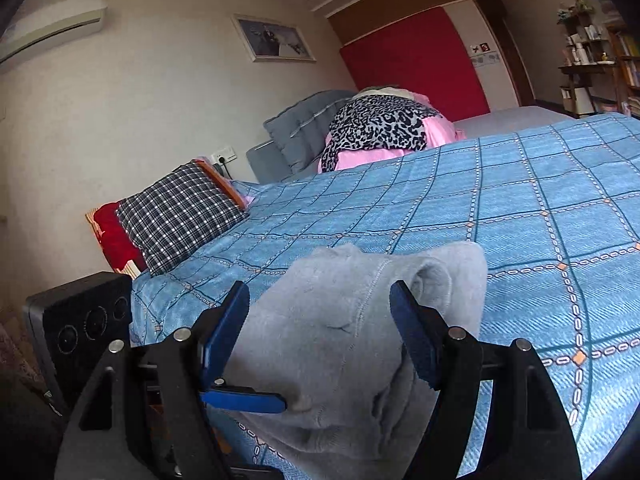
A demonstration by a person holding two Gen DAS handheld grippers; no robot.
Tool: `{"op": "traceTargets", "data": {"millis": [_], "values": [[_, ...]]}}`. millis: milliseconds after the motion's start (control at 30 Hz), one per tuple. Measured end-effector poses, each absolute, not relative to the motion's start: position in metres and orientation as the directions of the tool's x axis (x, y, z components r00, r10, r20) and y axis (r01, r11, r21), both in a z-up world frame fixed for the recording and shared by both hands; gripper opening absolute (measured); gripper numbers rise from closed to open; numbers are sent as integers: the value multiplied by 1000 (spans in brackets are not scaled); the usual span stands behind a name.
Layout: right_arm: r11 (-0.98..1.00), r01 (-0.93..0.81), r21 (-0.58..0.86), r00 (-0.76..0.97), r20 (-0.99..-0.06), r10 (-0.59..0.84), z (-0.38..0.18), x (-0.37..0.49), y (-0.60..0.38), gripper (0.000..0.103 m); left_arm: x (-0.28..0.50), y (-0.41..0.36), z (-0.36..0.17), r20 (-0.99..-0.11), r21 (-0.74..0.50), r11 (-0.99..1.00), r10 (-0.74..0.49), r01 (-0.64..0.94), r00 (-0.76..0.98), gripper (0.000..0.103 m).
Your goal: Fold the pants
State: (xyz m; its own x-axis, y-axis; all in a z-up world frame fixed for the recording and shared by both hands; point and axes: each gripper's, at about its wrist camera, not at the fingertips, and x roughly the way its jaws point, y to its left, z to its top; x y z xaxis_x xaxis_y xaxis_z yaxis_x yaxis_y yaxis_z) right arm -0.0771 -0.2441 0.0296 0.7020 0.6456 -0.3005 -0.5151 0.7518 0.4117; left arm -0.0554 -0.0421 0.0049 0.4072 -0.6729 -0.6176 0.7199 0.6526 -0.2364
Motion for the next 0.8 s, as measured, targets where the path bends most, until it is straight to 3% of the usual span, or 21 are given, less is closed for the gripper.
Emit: {"op": "traceTargets", "data": {"millis": [233, 367, 533, 667, 800], "values": [[722, -583, 372, 632, -351, 691, 30, -53, -213, 68, -48, -2, 11, -605, -197, 721, -623, 664, 497, 60], [785, -523, 332, 645, -448, 619, 17, -33, -203, 68, -42, 8, -8, -648, -223, 731, -605, 644, 462, 60], [869, -418, 266, 632, -602, 488, -13, -4, -198, 59, -43, 3, -25, -663, -199, 712, -604, 673, 443, 60], [884, -430, 185, 655, -610, 446, -26, -6, -192, 59, -44, -1, -36, -669, -181, 713, -595, 678, 446, 60], [877, -425, 226, 670, -573, 472, -19, -17, -203, 59, -49, -2, -34, -662, -181, 707, -602, 683, 447, 64]]}}
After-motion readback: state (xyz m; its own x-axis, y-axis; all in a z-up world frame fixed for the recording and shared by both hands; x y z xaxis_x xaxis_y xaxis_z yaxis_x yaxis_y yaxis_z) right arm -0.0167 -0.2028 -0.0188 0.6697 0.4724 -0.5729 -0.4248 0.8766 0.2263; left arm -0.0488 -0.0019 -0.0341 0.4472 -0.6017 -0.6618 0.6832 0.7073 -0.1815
